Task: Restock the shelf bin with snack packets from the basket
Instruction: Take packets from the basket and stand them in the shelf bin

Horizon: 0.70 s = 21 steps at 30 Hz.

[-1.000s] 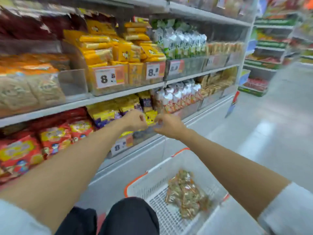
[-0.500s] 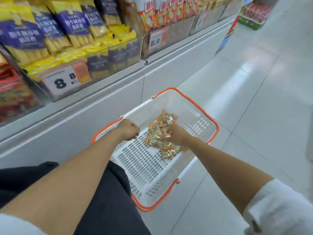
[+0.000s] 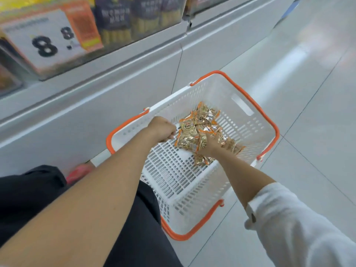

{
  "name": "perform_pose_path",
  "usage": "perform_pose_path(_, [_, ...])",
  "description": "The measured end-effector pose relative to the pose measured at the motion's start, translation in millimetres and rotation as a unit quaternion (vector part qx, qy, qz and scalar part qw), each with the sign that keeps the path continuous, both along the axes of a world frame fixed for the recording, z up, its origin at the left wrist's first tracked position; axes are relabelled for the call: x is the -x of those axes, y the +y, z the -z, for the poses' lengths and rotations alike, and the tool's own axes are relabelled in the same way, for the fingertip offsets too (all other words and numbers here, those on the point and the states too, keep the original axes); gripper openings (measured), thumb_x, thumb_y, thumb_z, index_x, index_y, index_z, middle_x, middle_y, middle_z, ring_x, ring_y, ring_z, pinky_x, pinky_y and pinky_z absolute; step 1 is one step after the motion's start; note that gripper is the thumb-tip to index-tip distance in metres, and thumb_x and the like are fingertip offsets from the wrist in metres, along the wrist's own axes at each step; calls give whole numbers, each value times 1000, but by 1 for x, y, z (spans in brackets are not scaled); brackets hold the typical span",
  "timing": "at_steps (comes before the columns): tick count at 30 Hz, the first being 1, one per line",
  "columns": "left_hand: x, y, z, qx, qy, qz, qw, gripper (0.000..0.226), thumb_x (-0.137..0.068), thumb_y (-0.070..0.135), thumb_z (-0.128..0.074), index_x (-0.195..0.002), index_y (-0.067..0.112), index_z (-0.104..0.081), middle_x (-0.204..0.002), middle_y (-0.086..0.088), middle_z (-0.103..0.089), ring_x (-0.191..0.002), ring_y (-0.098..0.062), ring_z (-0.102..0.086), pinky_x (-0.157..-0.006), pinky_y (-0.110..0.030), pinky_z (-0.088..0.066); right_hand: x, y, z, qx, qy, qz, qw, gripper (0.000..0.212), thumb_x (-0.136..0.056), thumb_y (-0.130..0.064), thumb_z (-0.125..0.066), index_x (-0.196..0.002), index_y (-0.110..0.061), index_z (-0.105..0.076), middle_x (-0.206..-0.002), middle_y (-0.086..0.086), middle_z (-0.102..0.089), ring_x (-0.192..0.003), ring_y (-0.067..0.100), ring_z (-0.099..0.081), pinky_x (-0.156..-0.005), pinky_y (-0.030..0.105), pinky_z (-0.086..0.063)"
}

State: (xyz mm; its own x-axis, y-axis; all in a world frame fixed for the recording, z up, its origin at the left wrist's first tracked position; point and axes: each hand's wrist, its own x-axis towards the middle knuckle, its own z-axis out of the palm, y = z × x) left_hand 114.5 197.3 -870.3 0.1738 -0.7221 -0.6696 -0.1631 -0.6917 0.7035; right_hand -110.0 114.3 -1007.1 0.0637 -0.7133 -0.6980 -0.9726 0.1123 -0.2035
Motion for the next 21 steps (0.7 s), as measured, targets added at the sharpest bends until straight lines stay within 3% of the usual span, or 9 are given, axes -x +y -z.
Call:
perform_pose_path(5, [-9, -2, -2, 1, 23, -11, 1000, 19, -91, 6, -55, -105, -2, -66, -96, -15, -68, -79, -19, -59, -60, -21, -45, -10, 20, 35, -58, 42, -47, 996, 108, -83, -38, -75, -154, -36, 7, -157, 12, 30, -146, 46, 0, -114, 52, -29])
perform_pose_path(10, [-18, -5, 4, -19, 26, -1, 999, 16, -93, 10, -56, -102, 3, -66, -88, -8, -67, -66, -10, -58, -55, -16, -46, -15, 53, 47, -48, 113, -126, 984, 77, -91, -21, -65, -153, -24, -19, -157, 11, 29, -145, 49, 0, -109, 55, -36])
perform_pose_path(12, [-21, -6, 6, -22, 28, -3, 999, 17, -92, 11, -56, -103, 2, -67, -87, -7, -67, -68, -11, -58, -55, -16, -47, -15, 52, 40, 0, 84, -146, 986, 52, -93, -20, -59, -142, -23, -43, -160, 14, -5, -131, 43, -39, -95, 50, -50])
perform_pose_path(13, [-22, -5, 7, -23, 27, -5, 999, 17, -92, 11, -56, -103, 2, -67, -87, -8, -67, -70, -13, -59, -56, -17, -47, -15, 49, 33, 45, 64, -146, 986, 38, -93, -19, -56, -132, -20, -53, -150, 15, -32, -109, 34, -58, -81, 44, -57])
perform_pose_path(15, [-23, -4, 7, -26, 18, -8, 999, 16, -92, 10, -56, -102, 2, -67, -89, -9, -68, -73, -14, -59, -57, -19, -48, -17, 46, 10, 147, 5, -116, 982, 23, -96, -17, -51, -115, -19, -64, -111, 8, -65, -72, 19, -62, -58, 33, -55])
perform_pose_path(16, [-22, -4, 7, -28, 15, -11, 999, 16, -92, 10, -56, -102, 3, -67, -90, -9, -67, -71, -14, -59, -57, -19, -48, -20, 45, -6, 179, -35, -92, 979, 24, -97, -14, -48, -116, -18, -62, -100, 5, -68, -65, 17, -60, -52, 29, -50])
perform_pose_path(18, [-18, -3, 1, -31, 23, -28, 999, 18, -94, 13, -55, -106, 3, -65, -89, -8, -66, -66, -12, -58, -56, -18, -48, -28, 44, -40, 244, -120, -94, 958, 34, -100, -12, -42, -132, -18, -53, -106, 4, -69, -68, 17, -61, -52, 26, -43])
perform_pose_path(19, [-15, -3, -3, -32, 38, -49, 998, 21, -96, 18, -55, -108, 3, -63, -89, -7, -64, -65, -12, -58, -56, -18, -49, -32, 45, -54, 278, -154, -124, 940, 41, -102, -11, -40, -141, -20, -45, -112, 5, -68, -69, 16, -60, -53, 27, -41])
perform_pose_path(21, [-10, -2, -12, -34, 86, -101, 991, 34, -97, 36, -54, -112, 6, -59, -97, -7, -63, -71, -14, -60, -59, -21, -53, -40, 52, -85, 328, -188, -202, 904, 63, -99, -6, -44, -153, -26, -19, -96, 8, -69, -61, 21, -58, -46, 33, -42])
